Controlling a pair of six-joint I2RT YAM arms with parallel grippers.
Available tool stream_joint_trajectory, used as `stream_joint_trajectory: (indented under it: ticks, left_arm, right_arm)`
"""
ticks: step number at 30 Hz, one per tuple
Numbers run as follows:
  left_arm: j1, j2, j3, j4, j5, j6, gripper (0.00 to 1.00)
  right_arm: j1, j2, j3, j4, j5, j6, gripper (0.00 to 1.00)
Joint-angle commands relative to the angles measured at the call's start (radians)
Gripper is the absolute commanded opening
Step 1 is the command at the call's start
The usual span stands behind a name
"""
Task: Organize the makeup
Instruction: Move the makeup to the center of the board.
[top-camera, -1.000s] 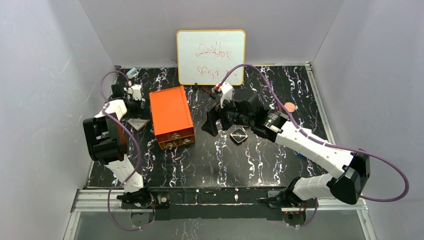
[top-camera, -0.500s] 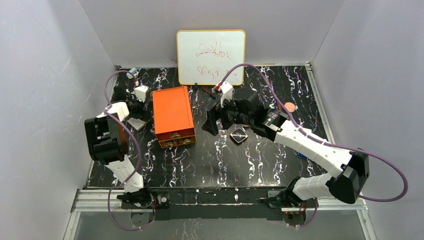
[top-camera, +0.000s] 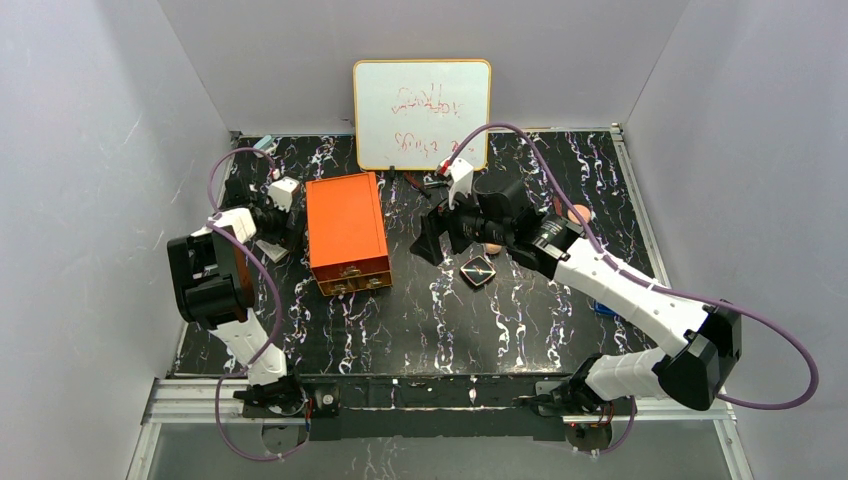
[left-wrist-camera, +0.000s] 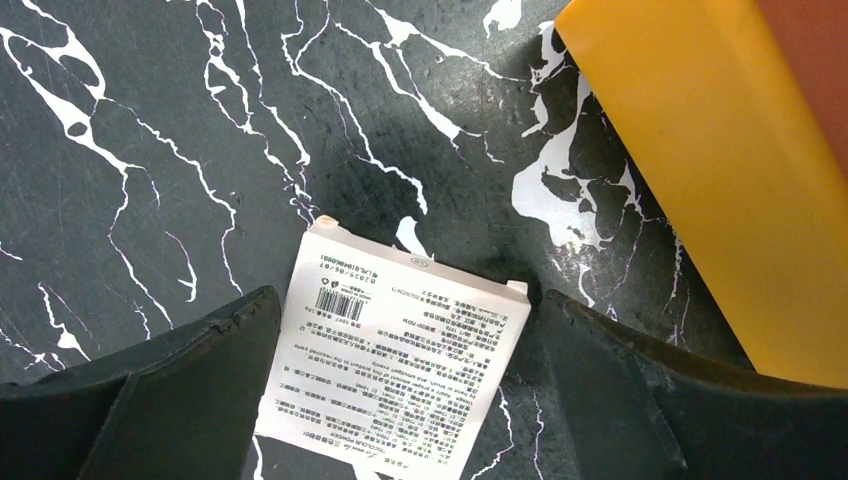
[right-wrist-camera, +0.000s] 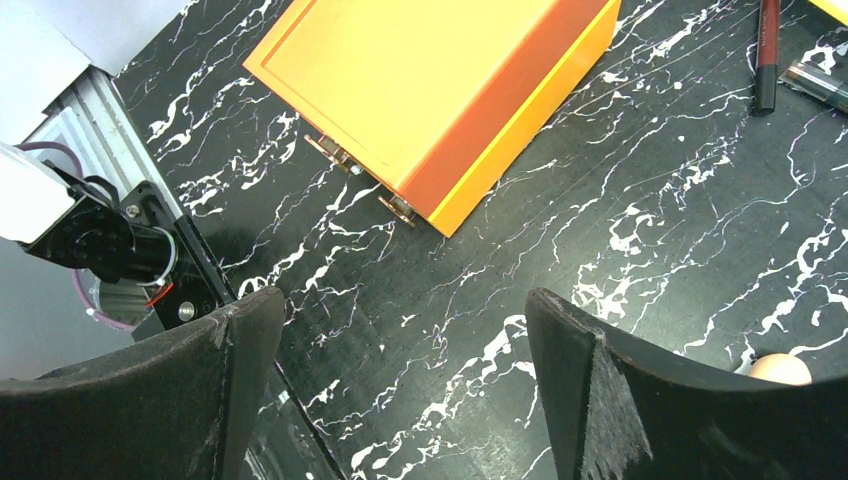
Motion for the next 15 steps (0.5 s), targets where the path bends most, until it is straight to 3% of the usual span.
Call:
stream_joint_trajectory:
  ticks: [1,6,11,15]
  left_arm:
    - [0.017,-0.017,-0.04,-0.031,0.039,0.005,0.99]
    - [0.02,-0.008,-0.084,-0.007,0.035,-0.014,0.98]
    - [0.022,0.015,-0.062,-0.035,0.006,-0.045,0.92]
    - [0.021,0.005,-0.063,-0.024,-0.069,-0.055,0.65]
  right_arm:
    - [-0.02,-0.045,0.005,-0.007,-0.024,-0.03,0.98]
    - [-0.048,-0.063,-0.005,-0.013,-0.036,-0.037,0.98]
    - [-0.07,-0.067,-0.017,-0.001,-0.065,-0.035,0.98]
    - [-0.074,-0.069,-0.021,0.004,-0.07,-0.032,0.98]
